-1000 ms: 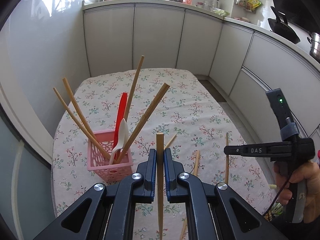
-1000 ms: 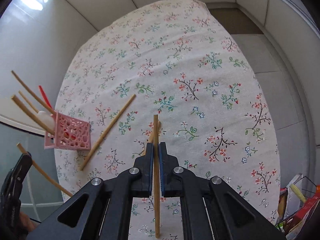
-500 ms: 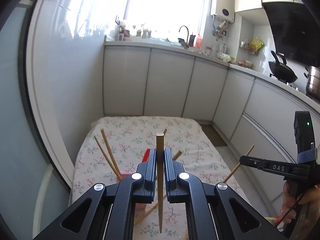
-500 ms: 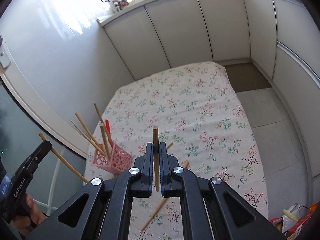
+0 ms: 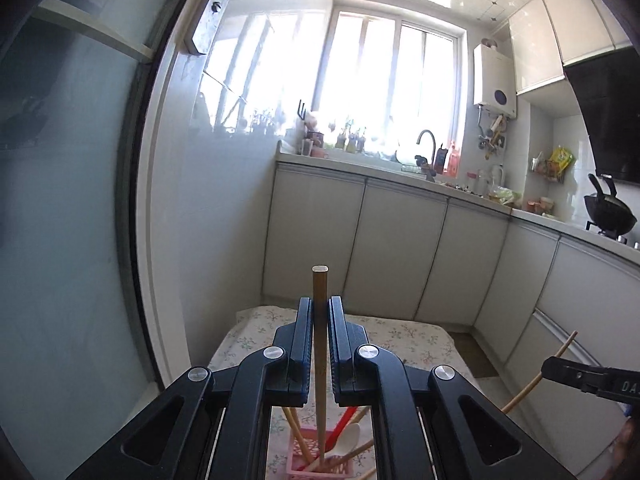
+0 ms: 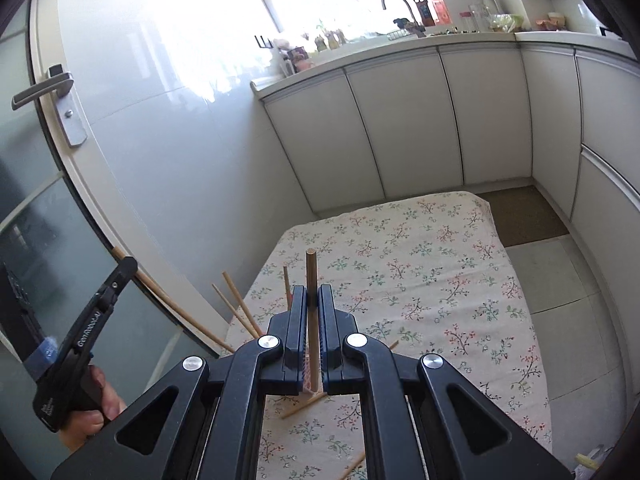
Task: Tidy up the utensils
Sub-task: 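Carry the chopstick over the basket and open the left tool while the right tool carries its chopstick, then lower the chopstick into the basket and open the right tool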
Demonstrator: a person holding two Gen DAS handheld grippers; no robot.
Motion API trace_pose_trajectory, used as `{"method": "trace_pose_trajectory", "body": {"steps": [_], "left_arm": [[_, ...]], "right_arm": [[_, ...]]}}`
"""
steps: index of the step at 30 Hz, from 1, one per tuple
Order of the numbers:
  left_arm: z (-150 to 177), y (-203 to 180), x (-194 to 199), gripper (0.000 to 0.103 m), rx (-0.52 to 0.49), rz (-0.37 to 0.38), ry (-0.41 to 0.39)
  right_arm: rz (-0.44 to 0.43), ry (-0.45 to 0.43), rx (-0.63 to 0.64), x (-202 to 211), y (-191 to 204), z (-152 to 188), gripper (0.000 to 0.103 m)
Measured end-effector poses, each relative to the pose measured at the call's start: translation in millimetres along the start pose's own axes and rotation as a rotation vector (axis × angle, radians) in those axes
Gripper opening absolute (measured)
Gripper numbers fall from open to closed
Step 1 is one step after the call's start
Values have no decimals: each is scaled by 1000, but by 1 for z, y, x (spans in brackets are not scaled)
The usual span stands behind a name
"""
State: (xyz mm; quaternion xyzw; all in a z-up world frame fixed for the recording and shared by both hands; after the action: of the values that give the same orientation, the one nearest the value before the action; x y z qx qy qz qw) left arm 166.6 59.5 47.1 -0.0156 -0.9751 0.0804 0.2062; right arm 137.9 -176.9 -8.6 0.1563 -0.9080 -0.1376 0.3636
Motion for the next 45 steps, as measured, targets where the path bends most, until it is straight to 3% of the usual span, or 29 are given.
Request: {"method": "trace_pose_trajectory", "body": {"steps": [3,17,19,24,35,45], "left_arm": [[3,1,-16,7,-24,-13,-5],[43,2,-83,8,-87,-48,135],[47,4,-84,13,-92,-60,152],[48,11,-74,36,-77,-68,168],[85,43,-76,43,13,-94,376],[101,54,-80,53,17,-102,445]], "right_arm": [[-16,-2,0,-5,6,-2,5],[-37,-14,2,-15,20,-4,5],[-40,-19,5,-16,23,-5,5],[-40,-26,25,-23,33,-6,5],[41,-12,120,-61,59,2,5],[70,44,147,-93,61,14,5]]}}
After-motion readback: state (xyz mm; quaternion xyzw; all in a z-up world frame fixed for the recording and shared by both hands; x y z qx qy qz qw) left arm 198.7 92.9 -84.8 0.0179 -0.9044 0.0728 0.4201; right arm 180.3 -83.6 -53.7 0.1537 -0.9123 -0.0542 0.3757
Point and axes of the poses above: each gripper's, at about its wrist camera, not at the fingertips, and x roughly against the way its jaws point, y to its left, z to its underside, the point moved 8 cm from there along -x, roughly the way its jaws point, and after that the axes turned 9 degrees about y, right-handed, at the moved point
